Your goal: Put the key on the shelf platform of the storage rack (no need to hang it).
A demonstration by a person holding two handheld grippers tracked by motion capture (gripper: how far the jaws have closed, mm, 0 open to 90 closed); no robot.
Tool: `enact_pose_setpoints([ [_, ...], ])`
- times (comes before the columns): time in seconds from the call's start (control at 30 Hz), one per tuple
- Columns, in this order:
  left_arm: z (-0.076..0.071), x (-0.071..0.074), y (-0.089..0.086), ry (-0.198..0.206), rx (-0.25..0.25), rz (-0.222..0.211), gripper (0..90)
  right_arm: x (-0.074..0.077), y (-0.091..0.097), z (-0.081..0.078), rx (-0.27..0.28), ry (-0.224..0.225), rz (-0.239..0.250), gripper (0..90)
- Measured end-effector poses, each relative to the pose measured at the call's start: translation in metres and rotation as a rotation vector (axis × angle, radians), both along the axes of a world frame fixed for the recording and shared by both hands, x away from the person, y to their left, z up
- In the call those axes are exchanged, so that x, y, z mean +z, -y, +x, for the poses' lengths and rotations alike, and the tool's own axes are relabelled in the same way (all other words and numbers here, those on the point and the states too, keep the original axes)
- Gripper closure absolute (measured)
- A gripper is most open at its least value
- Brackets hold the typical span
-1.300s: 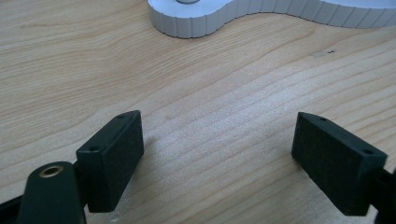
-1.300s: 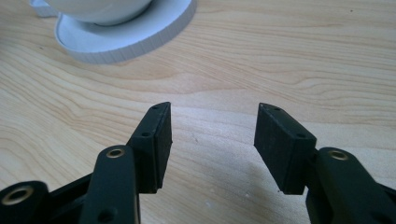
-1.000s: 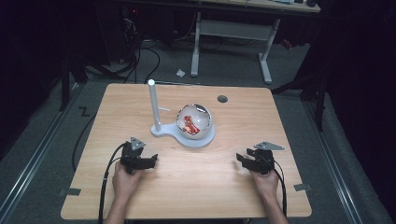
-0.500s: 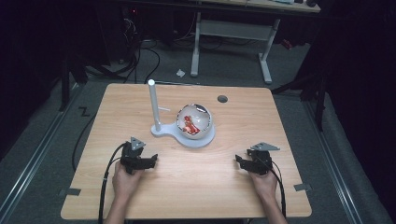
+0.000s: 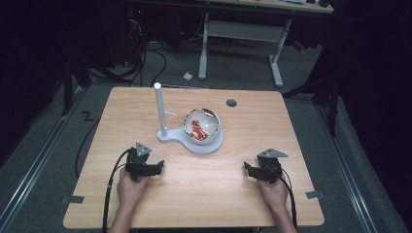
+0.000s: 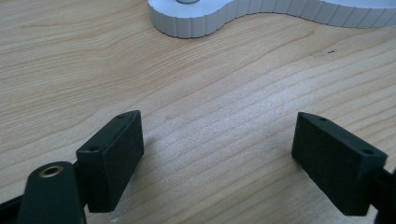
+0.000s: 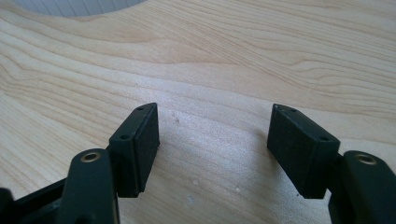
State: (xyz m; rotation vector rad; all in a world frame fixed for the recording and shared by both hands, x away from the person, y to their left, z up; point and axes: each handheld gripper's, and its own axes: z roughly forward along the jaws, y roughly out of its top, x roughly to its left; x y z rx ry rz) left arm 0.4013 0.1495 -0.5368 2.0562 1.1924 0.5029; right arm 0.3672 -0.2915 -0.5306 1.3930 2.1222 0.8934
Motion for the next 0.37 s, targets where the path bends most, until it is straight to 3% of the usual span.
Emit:
enact_pose_setpoints([
  [0.37,0.0,0.0,0.0001,0.0,0.001,0.0,17.1,-0.0001,-0.0002,-0.0006,-0.006,0.002,-0.001,33.7],
])
